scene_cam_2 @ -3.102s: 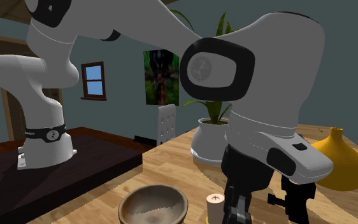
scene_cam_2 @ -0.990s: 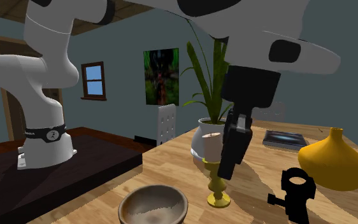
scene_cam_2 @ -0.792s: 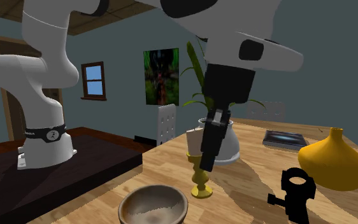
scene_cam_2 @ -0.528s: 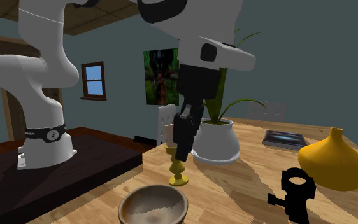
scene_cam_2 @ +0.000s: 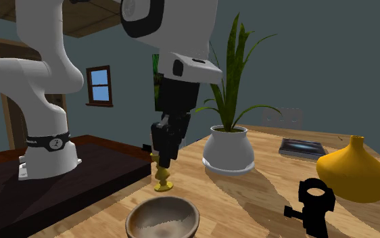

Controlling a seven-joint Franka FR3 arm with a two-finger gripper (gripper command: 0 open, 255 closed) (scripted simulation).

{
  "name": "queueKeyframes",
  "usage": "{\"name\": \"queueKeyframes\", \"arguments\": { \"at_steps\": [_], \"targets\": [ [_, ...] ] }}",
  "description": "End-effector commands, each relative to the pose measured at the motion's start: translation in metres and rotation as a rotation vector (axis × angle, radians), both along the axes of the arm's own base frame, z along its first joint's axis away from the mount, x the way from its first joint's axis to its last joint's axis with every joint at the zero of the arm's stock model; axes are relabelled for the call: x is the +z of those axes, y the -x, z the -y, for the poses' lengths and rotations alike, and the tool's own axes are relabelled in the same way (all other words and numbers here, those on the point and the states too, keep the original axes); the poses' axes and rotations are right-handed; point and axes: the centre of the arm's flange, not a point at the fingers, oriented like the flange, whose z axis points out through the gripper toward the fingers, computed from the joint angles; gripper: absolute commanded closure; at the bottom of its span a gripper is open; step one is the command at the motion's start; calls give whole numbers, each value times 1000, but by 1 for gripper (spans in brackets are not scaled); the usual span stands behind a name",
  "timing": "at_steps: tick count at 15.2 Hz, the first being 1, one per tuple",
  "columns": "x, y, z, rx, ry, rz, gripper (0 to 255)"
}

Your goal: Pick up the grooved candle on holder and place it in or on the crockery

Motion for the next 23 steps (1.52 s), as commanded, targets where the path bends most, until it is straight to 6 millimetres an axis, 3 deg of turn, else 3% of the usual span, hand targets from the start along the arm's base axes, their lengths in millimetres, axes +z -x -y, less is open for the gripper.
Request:
{"name": "queueKeyframes", "arguments": {
  "at_steps": [1,12,19,20,23],
  "targets": [
    [-10,1,-1,0,0,0,255],
    [-67,1,-1,0,0,0,255],
    [-67,1,-1,0,0,0,255],
    [-67,1,-1,0,0,0,0],
    [-67,1,-1,0,0,0,0]
  ]
}}
